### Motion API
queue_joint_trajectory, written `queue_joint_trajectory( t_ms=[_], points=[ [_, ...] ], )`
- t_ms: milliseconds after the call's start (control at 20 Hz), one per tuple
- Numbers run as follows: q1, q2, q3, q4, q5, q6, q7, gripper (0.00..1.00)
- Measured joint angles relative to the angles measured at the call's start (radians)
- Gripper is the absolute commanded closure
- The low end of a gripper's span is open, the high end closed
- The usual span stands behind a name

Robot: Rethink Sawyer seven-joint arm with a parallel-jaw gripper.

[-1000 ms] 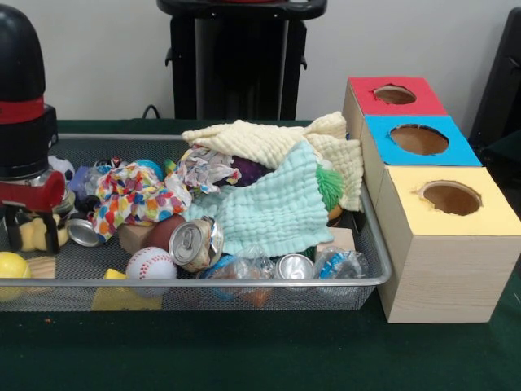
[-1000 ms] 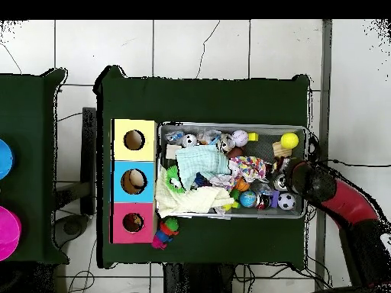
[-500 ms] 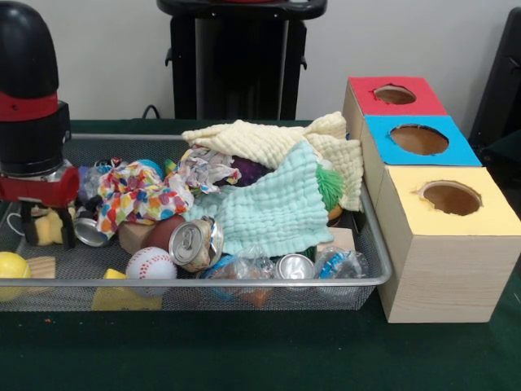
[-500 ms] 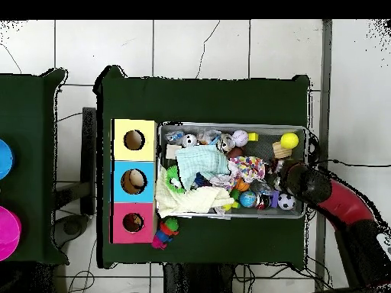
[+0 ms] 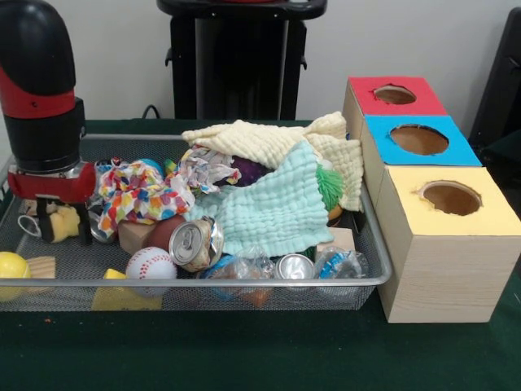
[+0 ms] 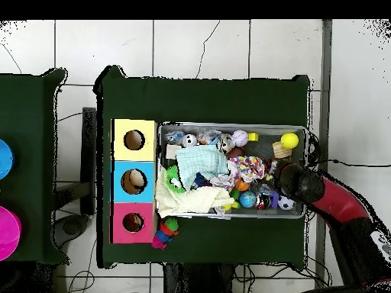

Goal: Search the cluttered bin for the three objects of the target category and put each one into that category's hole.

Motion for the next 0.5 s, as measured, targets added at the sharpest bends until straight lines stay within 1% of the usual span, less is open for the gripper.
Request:
queue_joint_trajectory(
  t_ms=[200,500],
  points=[
    [0.014,-0.009,0.0,0.016,0.0,0.0,0.0,0.0],
    [0.036,-0.042,-0.005,0.038,0.0,0.0,0.0,0.0]
  ],
)
